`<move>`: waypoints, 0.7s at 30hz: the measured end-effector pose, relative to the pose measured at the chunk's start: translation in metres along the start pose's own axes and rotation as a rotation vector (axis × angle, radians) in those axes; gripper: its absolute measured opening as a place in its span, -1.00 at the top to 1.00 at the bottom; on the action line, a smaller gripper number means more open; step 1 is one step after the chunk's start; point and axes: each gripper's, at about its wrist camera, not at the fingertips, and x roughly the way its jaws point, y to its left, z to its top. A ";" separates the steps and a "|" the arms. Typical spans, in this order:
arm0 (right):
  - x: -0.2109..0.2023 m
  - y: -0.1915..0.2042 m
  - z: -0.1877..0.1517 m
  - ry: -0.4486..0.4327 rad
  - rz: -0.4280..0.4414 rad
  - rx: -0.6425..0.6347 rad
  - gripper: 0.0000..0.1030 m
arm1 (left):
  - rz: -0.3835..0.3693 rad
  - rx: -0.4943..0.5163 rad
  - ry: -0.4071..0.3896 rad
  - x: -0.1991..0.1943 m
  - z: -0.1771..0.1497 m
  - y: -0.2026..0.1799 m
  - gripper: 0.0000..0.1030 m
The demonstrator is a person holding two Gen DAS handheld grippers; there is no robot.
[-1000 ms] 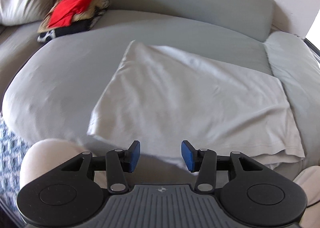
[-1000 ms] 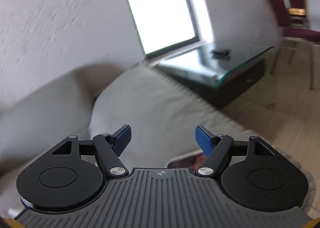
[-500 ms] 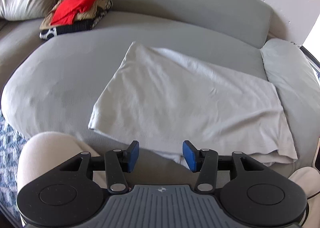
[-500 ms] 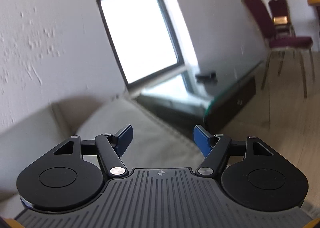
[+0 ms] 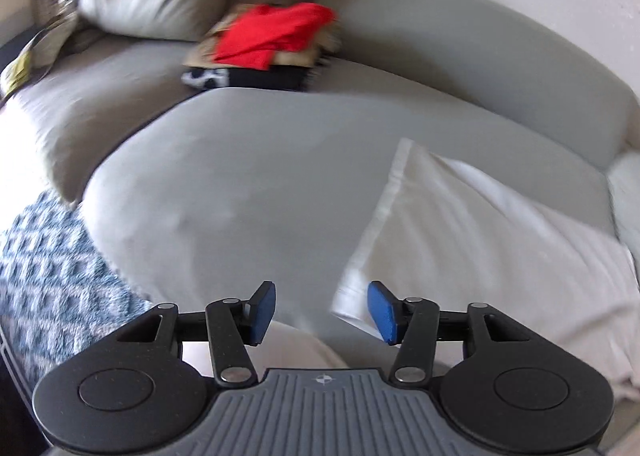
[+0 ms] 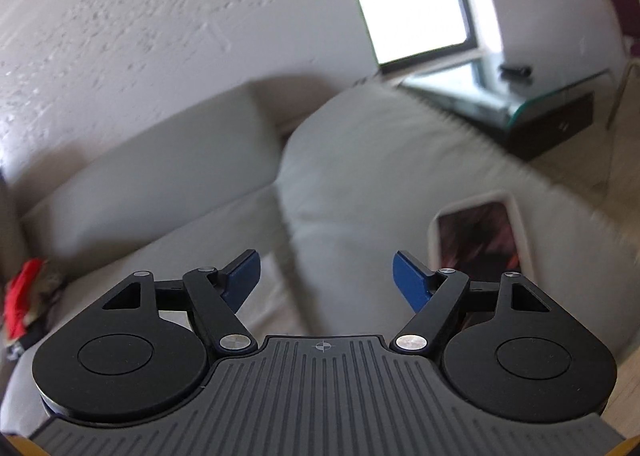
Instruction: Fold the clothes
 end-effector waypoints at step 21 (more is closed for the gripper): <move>0.026 -0.010 -0.045 0.177 -0.031 -0.083 -0.51 | -0.264 -0.065 0.066 0.057 0.000 0.019 0.18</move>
